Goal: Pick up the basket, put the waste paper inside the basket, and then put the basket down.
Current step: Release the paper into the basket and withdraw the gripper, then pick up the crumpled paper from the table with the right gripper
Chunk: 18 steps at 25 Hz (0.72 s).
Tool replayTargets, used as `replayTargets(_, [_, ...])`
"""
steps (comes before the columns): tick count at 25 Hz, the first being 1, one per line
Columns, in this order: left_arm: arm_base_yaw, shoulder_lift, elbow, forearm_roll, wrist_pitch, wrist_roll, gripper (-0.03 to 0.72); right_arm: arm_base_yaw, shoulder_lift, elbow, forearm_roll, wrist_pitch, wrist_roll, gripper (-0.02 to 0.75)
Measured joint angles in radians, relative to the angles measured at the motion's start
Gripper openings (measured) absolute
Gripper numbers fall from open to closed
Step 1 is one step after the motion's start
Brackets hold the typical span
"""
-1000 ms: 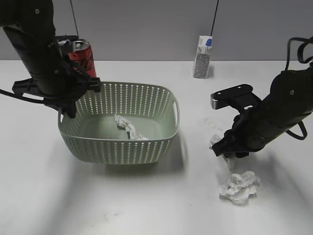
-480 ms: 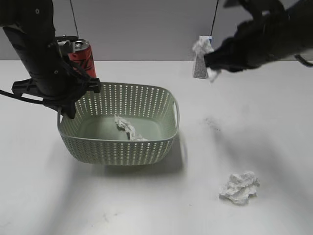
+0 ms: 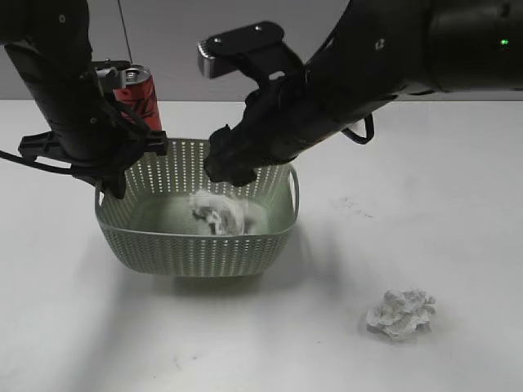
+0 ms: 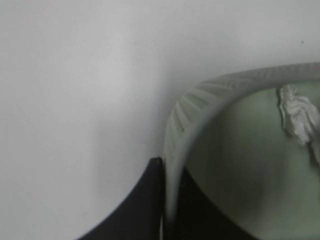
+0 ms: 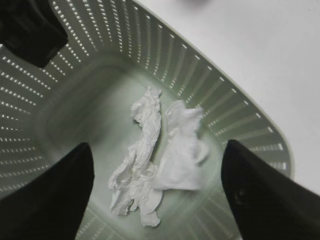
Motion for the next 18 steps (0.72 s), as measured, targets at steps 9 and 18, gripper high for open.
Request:
replayTargets(9, [0.0, 0.0, 0.0, 0.0, 0.003, 0.0, -0.001, -0.149, -0.155, -0.005, -0.164, 0.226, 0.118, 0.595])
replayTargets(18, [0.0, 0.0, 0.0, 0.0, -0.001, 0.0, 0.002, -0.239, -0.226, 0.476, -0.198, 0.134, 0.134, 0.587])
